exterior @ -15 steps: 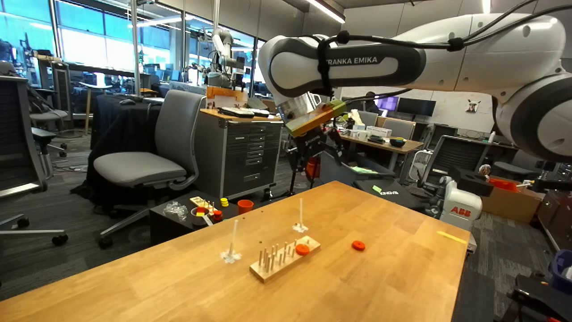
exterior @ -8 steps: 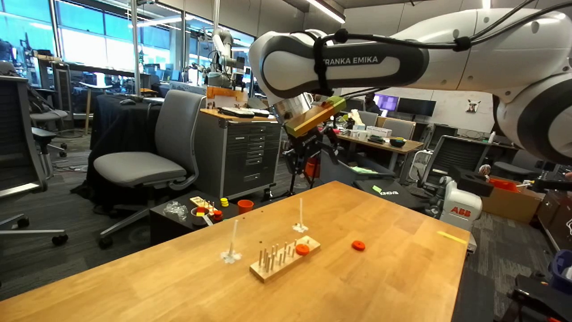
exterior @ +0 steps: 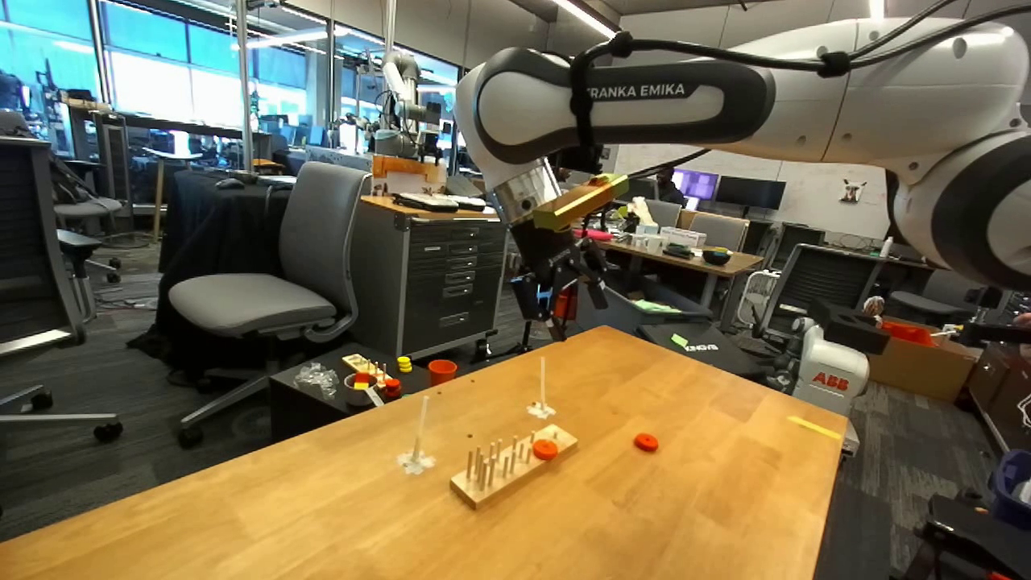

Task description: Place an orange disk on the wooden base

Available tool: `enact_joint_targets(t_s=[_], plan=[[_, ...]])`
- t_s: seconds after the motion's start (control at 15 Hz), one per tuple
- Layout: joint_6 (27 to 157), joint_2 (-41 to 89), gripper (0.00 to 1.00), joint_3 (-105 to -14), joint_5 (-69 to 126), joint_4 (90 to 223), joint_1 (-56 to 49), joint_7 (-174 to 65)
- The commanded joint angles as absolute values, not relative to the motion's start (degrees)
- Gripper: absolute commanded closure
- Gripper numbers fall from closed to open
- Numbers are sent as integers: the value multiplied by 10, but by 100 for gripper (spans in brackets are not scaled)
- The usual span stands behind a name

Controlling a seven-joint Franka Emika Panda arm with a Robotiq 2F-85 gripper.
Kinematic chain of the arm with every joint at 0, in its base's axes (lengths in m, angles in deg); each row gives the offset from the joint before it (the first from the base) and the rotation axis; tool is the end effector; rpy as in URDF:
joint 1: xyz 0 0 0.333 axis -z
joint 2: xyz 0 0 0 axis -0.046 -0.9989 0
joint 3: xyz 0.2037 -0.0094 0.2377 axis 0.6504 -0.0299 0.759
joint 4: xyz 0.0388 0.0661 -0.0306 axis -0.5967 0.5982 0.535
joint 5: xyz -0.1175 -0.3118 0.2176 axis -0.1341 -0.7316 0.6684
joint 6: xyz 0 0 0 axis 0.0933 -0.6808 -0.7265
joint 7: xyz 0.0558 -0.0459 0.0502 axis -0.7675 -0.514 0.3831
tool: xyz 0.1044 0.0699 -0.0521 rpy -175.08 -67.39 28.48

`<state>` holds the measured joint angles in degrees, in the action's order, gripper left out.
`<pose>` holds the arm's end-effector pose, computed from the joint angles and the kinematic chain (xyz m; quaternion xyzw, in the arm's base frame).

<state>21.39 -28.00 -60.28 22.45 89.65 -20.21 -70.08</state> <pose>0.7050 0.1661 0.2655 0.9563 -0.0635 -0.2109 0.1924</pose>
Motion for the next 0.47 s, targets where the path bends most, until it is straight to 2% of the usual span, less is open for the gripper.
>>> enact_joint_targets(t_s=[0.0,0.4], plan=[[180,-263,0,-588,242,905,-192,-674],[175,-277,0,-596,243,900,-192,-688]])
